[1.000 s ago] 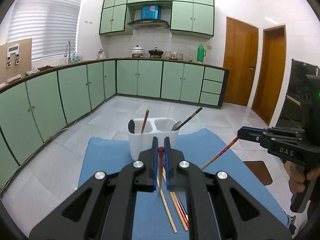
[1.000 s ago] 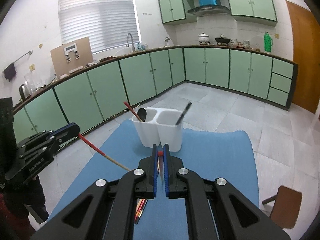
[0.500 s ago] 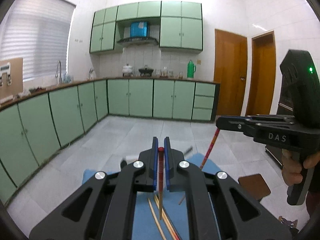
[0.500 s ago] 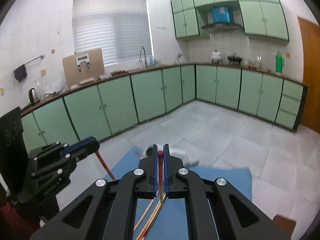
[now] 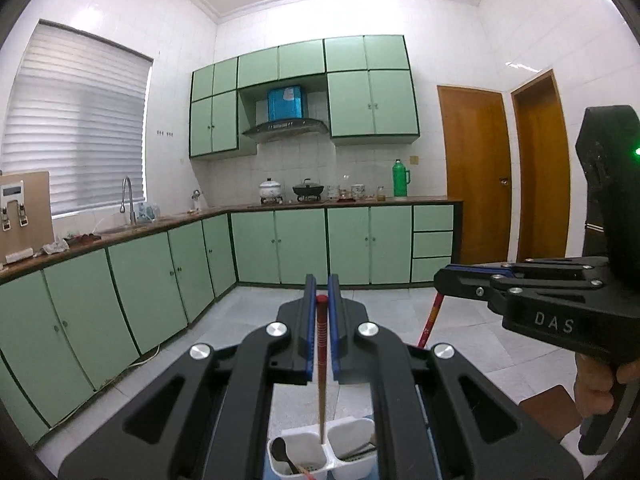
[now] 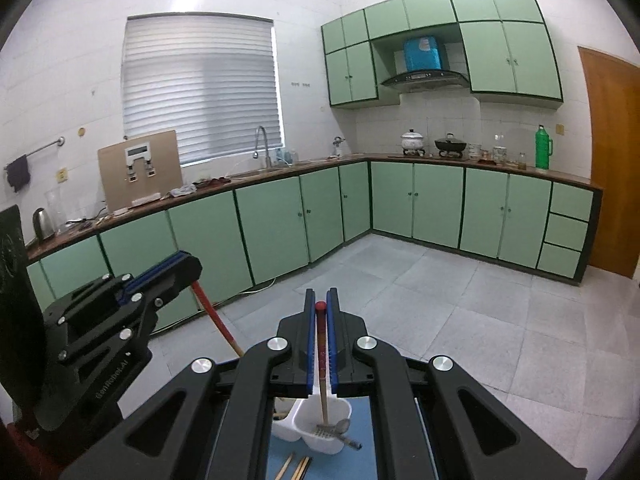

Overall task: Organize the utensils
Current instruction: 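Carry the chopstick with the left tool and drop it into the caddy, then move the left tool back over the chopsticks while the right tool grasps the black chopstick, then close the left tool on a plain wooden chopstick and lift it, then carry the wooden chopstick with the left tool and drop it into the caddy, then return the left tool to the remaining chopsticks on the mat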

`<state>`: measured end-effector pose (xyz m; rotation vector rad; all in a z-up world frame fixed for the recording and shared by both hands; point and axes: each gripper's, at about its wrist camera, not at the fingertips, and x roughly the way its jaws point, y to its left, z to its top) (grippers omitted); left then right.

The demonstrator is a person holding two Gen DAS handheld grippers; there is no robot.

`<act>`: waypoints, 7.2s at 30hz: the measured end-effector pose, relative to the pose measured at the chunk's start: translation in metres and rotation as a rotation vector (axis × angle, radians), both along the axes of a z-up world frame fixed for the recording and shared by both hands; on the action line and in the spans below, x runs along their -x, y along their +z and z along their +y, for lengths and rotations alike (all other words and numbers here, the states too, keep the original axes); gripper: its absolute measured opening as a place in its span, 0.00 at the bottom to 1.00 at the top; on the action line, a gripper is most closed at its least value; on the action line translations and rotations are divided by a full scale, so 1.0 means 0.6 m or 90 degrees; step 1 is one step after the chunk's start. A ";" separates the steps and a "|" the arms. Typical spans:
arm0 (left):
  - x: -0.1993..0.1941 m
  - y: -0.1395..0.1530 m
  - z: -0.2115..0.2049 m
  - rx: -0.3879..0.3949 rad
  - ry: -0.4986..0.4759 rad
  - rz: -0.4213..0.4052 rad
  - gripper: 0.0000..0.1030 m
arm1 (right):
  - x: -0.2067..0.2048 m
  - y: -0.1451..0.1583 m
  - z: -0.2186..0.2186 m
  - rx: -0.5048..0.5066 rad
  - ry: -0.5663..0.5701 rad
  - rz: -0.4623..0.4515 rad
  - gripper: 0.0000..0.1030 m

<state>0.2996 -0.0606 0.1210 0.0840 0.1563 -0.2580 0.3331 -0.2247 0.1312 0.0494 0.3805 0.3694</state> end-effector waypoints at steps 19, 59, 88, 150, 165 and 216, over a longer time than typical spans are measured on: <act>-0.028 -0.079 0.050 0.006 0.026 0.094 0.23 | -0.017 -0.077 -0.009 0.011 -0.022 0.050 0.28; 0.271 -0.493 0.121 -0.040 0.089 0.418 0.50 | 0.303 -0.517 0.083 0.121 -0.031 0.297 0.69; 0.264 -0.498 0.112 -0.043 0.101 0.419 0.54 | 0.305 -0.519 0.056 0.108 -0.050 0.301 0.39; 0.296 -0.333 0.064 -0.033 0.041 0.291 0.06 | 0.313 -0.359 -0.012 0.084 -0.047 0.168 0.06; 0.256 -0.196 0.072 -0.005 -0.008 0.198 0.06 | 0.237 -0.193 -0.009 0.048 0.022 0.116 0.06; 0.017 -0.083 0.077 0.019 0.026 0.108 0.27 | 0.010 -0.070 -0.027 0.001 -0.044 0.019 0.26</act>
